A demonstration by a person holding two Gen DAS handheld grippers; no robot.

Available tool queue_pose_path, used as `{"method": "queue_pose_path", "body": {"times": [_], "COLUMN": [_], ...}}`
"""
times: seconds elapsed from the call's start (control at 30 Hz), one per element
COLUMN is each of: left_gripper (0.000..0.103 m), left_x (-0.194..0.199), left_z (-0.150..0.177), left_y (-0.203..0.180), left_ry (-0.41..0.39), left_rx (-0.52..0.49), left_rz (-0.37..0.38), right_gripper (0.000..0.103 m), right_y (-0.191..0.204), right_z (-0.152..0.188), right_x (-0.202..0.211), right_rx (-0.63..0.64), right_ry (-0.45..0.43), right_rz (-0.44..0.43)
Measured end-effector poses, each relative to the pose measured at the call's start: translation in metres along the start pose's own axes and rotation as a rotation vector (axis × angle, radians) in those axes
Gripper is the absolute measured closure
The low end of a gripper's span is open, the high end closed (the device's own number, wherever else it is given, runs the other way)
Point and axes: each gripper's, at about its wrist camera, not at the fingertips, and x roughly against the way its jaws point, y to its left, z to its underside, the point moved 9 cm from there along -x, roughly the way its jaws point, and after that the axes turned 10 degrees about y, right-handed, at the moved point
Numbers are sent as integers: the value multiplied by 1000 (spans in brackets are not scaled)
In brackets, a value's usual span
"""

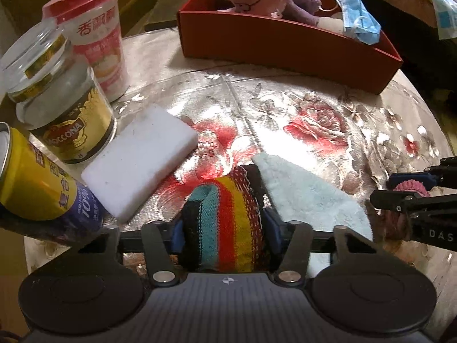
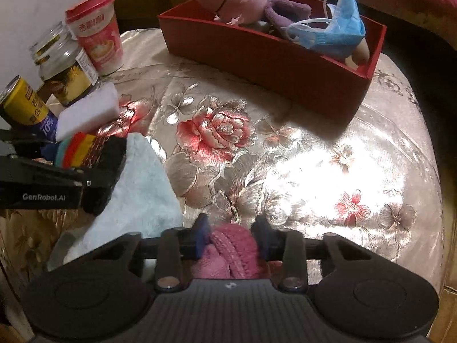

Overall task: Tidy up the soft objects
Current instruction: 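Carry the striped sock and pink knit item over the red box with both tools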

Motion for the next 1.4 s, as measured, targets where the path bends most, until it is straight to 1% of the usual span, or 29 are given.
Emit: {"method": "queue_pose_path", "body": {"times": [0.2, 0.37, 0.77, 1.03, 1.4], "left_gripper": [66, 69, 70, 70, 70], "left_x": [2, 10, 41, 62, 73], "left_z": [2, 0, -13, -30, -50], "left_y": [-8, -10, -18, -17, -18], "left_ry": [4, -20, -115, -177, -234], "left_rx": [-32, -50, -75, -48, -32], "left_rz": [-3, -21, -21, -6, 12], "right_gripper": [99, 100, 100, 100, 100], "right_y": [6, 8, 8, 8, 2], "right_z": [5, -5, -33, -56, -77], "right_x": [2, 15, 48, 74, 89], "right_rx": [14, 18, -4, -11, -35], "right_ry": [-9, -57, -185, -274, -335], "right_rz": [-3, -16, -37, -38, -42]}}
